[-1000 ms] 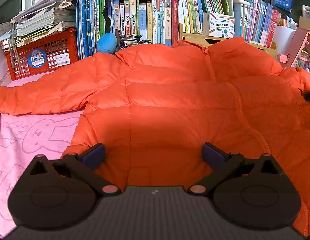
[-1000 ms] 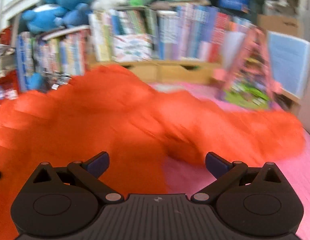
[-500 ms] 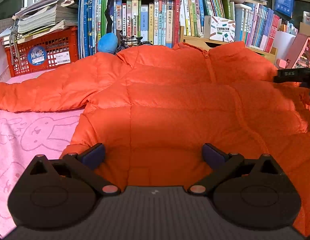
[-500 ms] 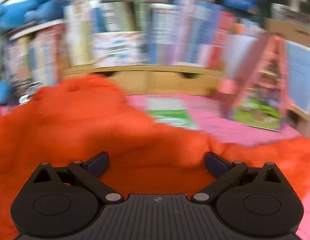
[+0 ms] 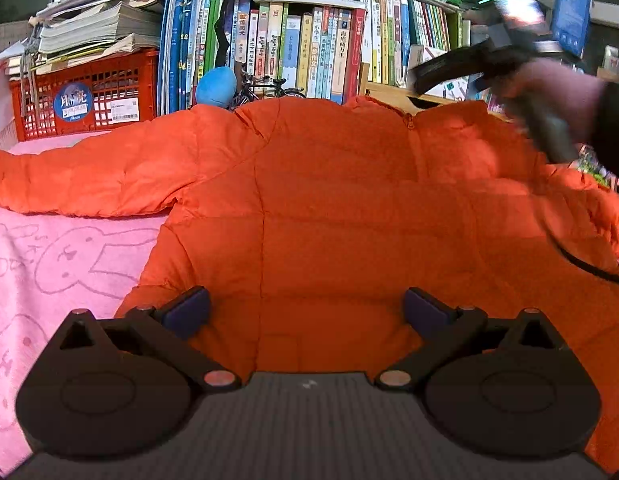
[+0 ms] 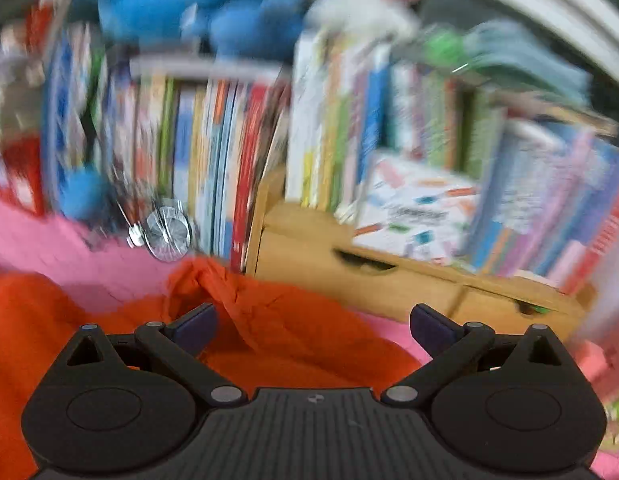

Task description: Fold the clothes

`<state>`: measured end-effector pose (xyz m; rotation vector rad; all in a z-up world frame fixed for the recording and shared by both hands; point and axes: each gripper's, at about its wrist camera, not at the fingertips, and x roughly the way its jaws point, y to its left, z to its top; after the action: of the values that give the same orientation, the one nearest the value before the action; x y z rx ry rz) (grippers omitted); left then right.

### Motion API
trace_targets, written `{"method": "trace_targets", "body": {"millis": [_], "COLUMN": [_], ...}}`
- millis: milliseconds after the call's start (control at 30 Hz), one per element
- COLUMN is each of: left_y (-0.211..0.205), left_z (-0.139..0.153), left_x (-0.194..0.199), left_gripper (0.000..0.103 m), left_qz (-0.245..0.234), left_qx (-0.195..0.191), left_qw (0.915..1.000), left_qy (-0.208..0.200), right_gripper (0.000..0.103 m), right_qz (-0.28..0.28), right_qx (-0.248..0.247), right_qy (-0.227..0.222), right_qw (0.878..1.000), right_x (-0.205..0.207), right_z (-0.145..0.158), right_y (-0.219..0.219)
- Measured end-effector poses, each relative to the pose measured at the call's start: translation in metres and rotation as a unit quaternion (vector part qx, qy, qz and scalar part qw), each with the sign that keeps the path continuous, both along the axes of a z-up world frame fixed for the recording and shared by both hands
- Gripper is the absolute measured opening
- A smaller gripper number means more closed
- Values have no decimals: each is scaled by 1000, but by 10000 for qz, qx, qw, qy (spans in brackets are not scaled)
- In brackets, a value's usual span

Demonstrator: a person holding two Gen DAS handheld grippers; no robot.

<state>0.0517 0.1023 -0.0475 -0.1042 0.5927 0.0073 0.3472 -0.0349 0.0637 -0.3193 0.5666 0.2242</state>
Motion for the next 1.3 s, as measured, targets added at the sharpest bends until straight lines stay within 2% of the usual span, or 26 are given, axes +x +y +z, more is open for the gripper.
{"method": "trace_targets", "body": {"millis": [100,133,167,200,233,267,300,367,400,467,500,533,567,600,667,767,867,967,1000,1100,1167,1300], "left_y": [3,5,6,7,8,9,9,10,10,10,10,10,9,9,9,8,7,5,5,5,8,7], "left_z": [0,-1,-1,-1,-2,-2,-2,-3,-3,-3,-3,-3,-3,-3,-3,-3,-3,-2,-1,3,14,54], "left_x": [-2,-3,-4,-4,-5,-6,-6,-7,-7,-6,-5,-5,-4,-4,-5,-4,-4,-3,-2,-2,-1,18], "left_gripper": [103,103,103,103,103,103,103,103,103,103,103,103,103,103,103,103,103,103,103,103,103,103], "left_qz": [-18,-23,-26,-29,-33,-36,-38,-40,-37,-28,-23,-20,-18,-16,-14,-10,-2,24,42,126,206,-142], "left_qx": [-115,-147,-181,-215,-242,-263,-282,-302,-302,-290,-285,-278,-271,-266,-256,-238,-217,-198,-185,-163,-172,70], "left_qw": [9999,9999,9998,9997,9996,9996,9995,9994,9995,9995,9995,9995,9996,9996,9996,9997,9997,9998,9998,9998,9995,9978], "left_qy": [-44,-61,-78,-94,-107,-116,-125,-133,-132,-124,-120,-115,-109,-109,-111,-108,-103,-80,-66,-77,-142,-649], "right_gripper": [103,98,89,43,4,7,7,7,7,9,17,33,44,65,84,85,89,98,102,103,103,102], "right_qz": [-66,-111,-245,-435,-626,-816,-928,-842,-600,125,444,659,807,942,891,714,587,524,513,577,746,981], "right_qx": [-470,-652,-731,-744,-757,-770,-723,-786,-678,23,360,538,589,611,356,145,532,1320,1669,2669,2610,2070], "right_qy": [705,909,898,752,606,459,77,-1220,-2043,-3368,-3852,-4095,-4067,-3932,-3228,-2104,-1203,-475,-223,397,377,103], "right_qw": [9964,9937,9930,9934,9933,9926,9930,9858,9747,9415,9211,9083,9081,9126,9416,9749,9896,9887,9844,9612,9617,9734], "right_x": [34,43,47,48,49,49,45,23,4,-39,-58,-69,-71,-69,-51,-30,-27,-41,-46,-71,-95,-133], "right_z": [-30,-40,-44,-44,-44,-44,-35,-3,17,52,65,74,78,80,73,48,26,18,14,0,-9,-26], "right_y": [27,33,36,35,35,34,33,37,39,32,28,26,25,25,27,15,-4,-38,-50,-84,-89,-89]}}
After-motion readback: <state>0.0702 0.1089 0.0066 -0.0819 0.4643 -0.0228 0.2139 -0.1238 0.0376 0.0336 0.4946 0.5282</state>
